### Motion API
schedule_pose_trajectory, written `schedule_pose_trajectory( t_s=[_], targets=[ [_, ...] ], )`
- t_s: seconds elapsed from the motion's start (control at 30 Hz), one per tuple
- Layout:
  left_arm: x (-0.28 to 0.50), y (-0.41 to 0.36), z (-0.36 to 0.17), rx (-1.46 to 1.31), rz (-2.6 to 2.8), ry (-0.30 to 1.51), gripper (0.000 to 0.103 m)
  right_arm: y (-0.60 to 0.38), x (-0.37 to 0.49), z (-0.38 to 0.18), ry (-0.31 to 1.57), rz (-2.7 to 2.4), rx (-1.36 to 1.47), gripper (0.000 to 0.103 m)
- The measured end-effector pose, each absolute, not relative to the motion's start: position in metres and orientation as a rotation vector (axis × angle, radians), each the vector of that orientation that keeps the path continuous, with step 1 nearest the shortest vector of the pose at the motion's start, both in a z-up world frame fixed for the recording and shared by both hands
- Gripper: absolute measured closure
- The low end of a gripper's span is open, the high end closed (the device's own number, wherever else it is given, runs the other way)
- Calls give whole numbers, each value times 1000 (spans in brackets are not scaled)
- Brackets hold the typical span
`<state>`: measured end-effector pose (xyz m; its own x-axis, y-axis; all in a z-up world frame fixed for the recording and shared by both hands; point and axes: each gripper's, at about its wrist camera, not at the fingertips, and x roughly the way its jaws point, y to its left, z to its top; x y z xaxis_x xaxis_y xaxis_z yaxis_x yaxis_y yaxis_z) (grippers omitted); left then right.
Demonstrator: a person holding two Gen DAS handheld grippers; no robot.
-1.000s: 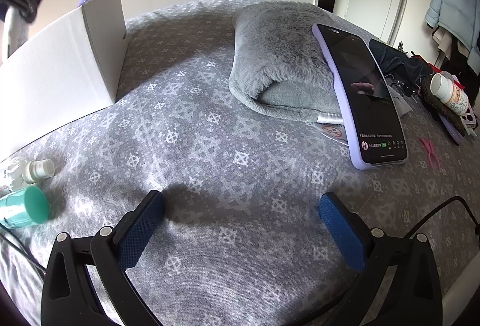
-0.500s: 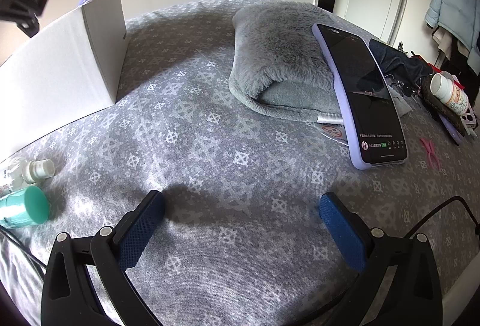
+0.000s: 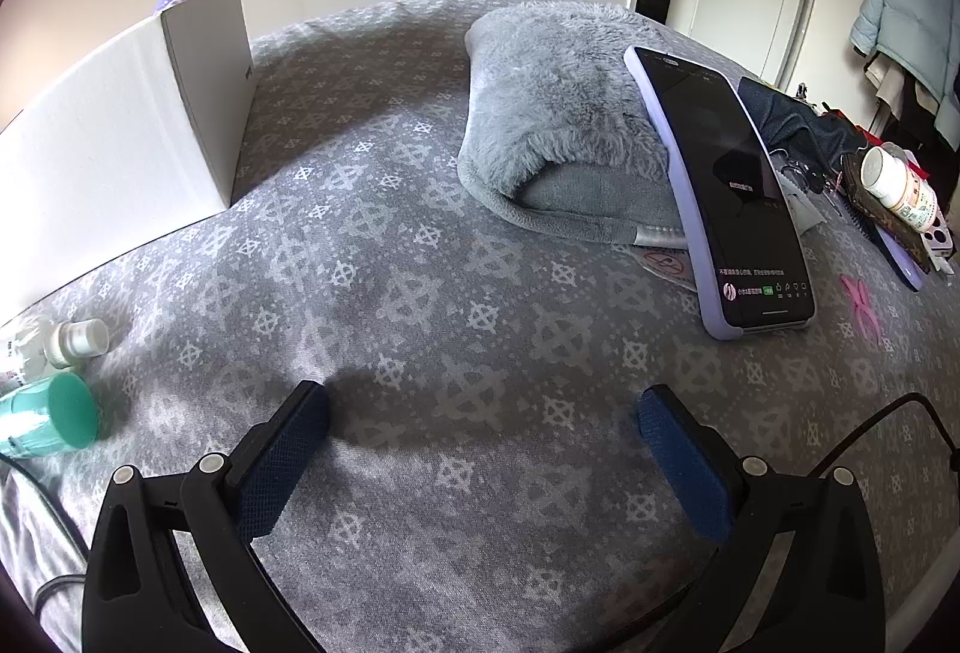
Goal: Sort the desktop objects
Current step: 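Grasp the green silicone cup with the left gripper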
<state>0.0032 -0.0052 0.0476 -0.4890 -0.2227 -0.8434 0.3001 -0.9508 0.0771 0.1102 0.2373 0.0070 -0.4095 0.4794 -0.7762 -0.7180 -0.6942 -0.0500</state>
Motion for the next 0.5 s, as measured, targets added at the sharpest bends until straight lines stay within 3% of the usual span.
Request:
schedule_pose_trajectory(
  t_s=[0.17, 0.33, 0.4, 0.43, 0.5],
  targets=[
    [-17, -31, 24, 1466, -2412, 28, 29, 237, 110, 7, 379, 2128, -1043, 0],
    [-57, -31, 10, 1538, -2425, -184, 30, 237, 110, 7, 379, 2129, -1043, 0],
    [-68, -38, 10, 1536, -2471, -150, 31, 237, 110, 7, 379, 2129, -1043, 0],
    [-71, -42, 10, 1534, -2494, -109, 34, 238, 110, 7, 379, 2129, -1043, 0],
    [-74, -50, 9, 1538, -2542, 13, 67, 237, 110, 7, 379, 2129, -1043, 0]
  ],
)
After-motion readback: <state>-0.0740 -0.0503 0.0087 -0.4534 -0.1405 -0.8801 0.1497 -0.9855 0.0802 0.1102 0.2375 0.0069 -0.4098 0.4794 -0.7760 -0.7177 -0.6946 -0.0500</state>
